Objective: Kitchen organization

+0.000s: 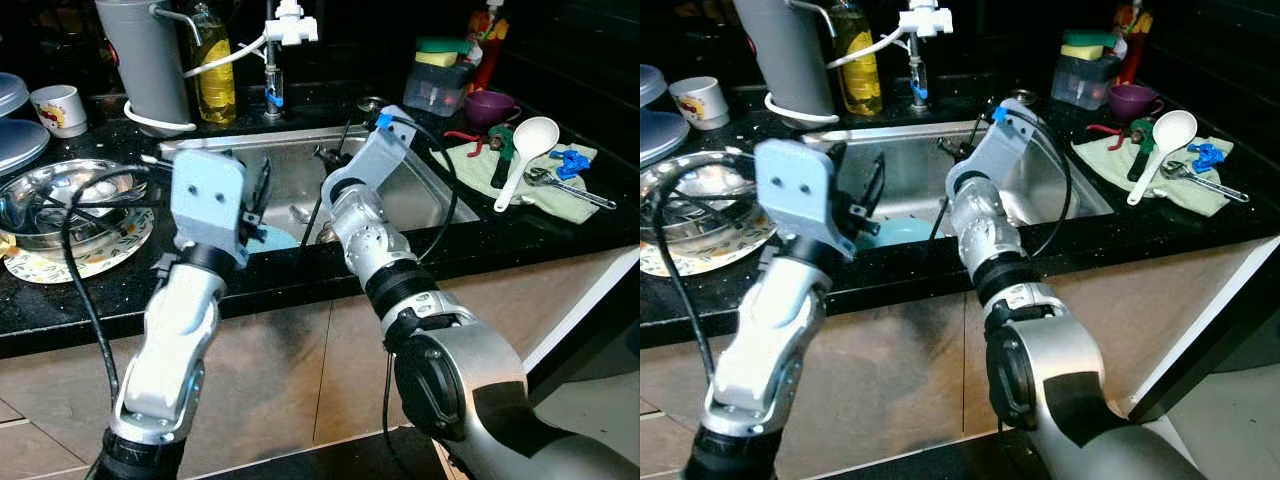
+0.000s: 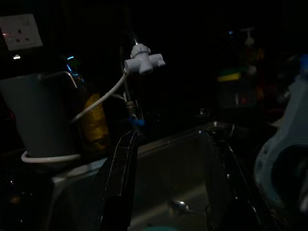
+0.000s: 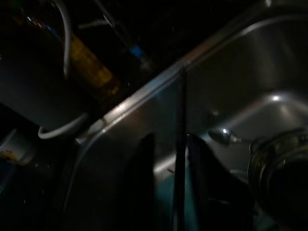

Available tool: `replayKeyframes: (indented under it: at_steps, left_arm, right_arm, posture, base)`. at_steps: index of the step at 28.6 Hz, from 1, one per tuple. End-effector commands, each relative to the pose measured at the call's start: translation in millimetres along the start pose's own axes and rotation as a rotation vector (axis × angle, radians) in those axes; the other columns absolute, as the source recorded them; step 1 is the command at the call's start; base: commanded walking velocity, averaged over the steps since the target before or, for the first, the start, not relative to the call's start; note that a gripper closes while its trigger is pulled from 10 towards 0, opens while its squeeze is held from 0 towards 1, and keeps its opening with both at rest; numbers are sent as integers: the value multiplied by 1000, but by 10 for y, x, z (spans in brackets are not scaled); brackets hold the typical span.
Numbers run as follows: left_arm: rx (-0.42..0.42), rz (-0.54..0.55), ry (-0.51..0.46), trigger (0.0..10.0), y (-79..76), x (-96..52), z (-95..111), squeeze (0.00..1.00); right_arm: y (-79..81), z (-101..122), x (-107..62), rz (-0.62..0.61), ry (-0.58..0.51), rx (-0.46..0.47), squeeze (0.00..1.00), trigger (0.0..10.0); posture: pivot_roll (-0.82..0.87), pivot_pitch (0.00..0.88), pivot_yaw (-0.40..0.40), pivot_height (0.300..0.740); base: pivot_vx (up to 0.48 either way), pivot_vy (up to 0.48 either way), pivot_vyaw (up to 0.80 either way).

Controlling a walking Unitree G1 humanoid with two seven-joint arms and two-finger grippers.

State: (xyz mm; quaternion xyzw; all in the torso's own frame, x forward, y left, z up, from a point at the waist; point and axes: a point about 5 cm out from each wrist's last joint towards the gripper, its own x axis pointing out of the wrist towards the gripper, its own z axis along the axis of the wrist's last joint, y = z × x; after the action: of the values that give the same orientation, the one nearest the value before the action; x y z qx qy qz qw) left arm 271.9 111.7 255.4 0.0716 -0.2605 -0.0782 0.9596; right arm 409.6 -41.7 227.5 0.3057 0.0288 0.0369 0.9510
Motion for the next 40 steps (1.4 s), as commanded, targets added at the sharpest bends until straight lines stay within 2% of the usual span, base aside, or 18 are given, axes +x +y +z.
replayKeyframes:
  at_steps: [1, 2, 9, 10, 13, 15, 18, 19, 21, 22, 25, 28, 32, 33, 35, 36, 40]
  left_arm:
    - [10, 5, 6, 10000, -17, -22, 15, 0]
    - [12, 7, 13, 10000, -23, -28, 17, 0]
    - [19, 11, 19, 10000, -23, -17, 11, 0]
    - [21, 12, 21, 10000, -20, -15, 7, 0]
    - [25, 15, 30, 10000, -10, -8, -16, 0]
    - [27, 16, 31, 10000, -9, -7, -20, 0]
    - [48, 36, 57, 10000, 51, 2, -81, 0]
    - [48, 36, 57, 10000, 51, 2, -81, 0]
    - [47, 54, 77, 10000, 87, -1, -119, 0]
    - [47, 54, 77, 10000, 87, -1, -119, 0]
    - [52, 59, 118, 10000, 98, -12, -183, 0]
    - [48, 52, 135, 10000, 87, -17, -211, 0]
    - [33, 20, 184, 10000, 12, -65, -296, 0]
    - [33, 20, 184, 10000, 12, -65, -296, 0]
    - [35, -10, 211, 10000, -37, -114, -358, 0]
    - [35, -10, 211, 10000, -37, -114, -358, 0]
    - [41, -45, 249, 10000, -91, -190, -436, 0]
  right_arm:
    - [39, 3, 3, 10, -8, -2, 886, 10000]
    - [33, 10, 9, 3, -9, 8, 1000, 10000]
    - [59, 120, 29, 26, -46, 43, 1000, 10000]
    - [72, 162, 34, 53, -58, 67, 0, 10000]
    - [128, 278, 34, 169, -105, 98, 0, 10000]
    - [137, 291, 32, 187, -112, 96, 0, 10000]
    - [162, 323, -46, 418, -142, 100, 0, 10000]
    - [162, 323, -46, 418, -142, 100, 0, 10000]
    - [124, 363, -169, 603, -184, 147, 0, 10000]
    - [124, 363, -169, 603, -184, 147, 0, 10000]
    - [0, 406, -388, 802, -201, 197, 0, 10000]
    - [-68, 423, -459, 841, -201, 206, 0, 10000]
    - [-286, 474, -661, 905, -179, 206, 0, 10000]
    - [-286, 474, -661, 905, -179, 206, 0, 10000]
    - [-381, 423, -787, 958, -130, 157, 0, 10000]
    - [-381, 423, -787, 958, -130, 157, 0, 10000]
    - [-644, 331, -897, 914, -75, 133, 0, 10000]
  posture:
    - [165, 0, -61, 740]
    - [163, 0, -61, 740]
    - [150, 0, -52, 740]
    - [145, 0, -48, 740]
    - [140, 0, -45, 740]
    - [140, 0, -45, 740]
    - [126, 0, -38, 740]
    - [126, 0, -38, 740]
    - [119, 0, -37, 740]
    - [119, 0, -37, 740]
    - [108, 0, -33, 740]
    - [108, 0, -33, 740]
    - [85, 0, -23, 740]
    - [85, 0, -23, 740]
    - [77, 0, -20, 740]
    - [77, 0, -20, 740]
    - [66, 0, -18, 740]
  base:
    - [0, 0, 0]
    - [0, 0, 0]
    - [0, 0, 0]
    - [0, 0, 0]
    - [0, 0, 0]
    - [0, 0, 0]
    - [0, 0, 0]
    - [0, 0, 0]
    - [0, 0, 0]
    - [0, 0, 0]
    - [0, 0, 0]
    - [0, 0, 0]
    - [0, 0, 0]
    - [0, 0, 0]
    - [0, 0, 0]
    - [0, 0, 0]
    - [0, 0, 0]
